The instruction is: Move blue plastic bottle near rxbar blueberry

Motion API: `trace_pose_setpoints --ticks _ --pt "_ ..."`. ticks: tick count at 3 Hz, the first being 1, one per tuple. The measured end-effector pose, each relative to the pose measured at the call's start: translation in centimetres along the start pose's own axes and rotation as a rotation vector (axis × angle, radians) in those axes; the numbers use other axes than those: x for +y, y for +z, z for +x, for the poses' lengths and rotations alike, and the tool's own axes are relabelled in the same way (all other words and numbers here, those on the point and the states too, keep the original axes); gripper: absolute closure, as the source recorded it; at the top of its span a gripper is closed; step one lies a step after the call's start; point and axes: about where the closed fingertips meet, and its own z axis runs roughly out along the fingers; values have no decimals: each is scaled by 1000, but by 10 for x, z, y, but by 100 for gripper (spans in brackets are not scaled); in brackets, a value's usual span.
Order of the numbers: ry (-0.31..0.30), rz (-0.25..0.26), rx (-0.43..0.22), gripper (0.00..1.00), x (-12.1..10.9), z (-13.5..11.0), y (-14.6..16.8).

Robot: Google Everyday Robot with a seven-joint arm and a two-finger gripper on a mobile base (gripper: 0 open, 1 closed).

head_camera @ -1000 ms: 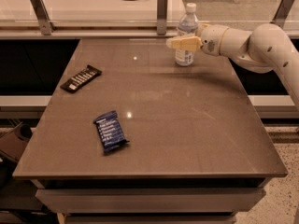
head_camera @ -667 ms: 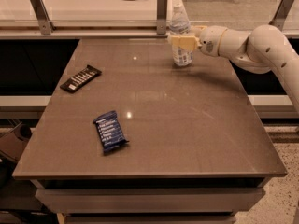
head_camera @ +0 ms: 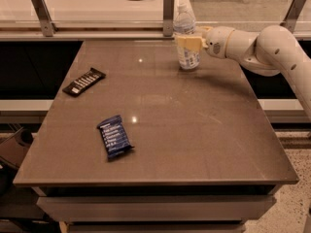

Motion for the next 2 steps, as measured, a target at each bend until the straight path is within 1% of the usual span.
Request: trace_pose_setpoints --ticks 1,2 --pt "1 -4 0 100 2 0 3" --pt "1 -5 0 100 2 0 3"
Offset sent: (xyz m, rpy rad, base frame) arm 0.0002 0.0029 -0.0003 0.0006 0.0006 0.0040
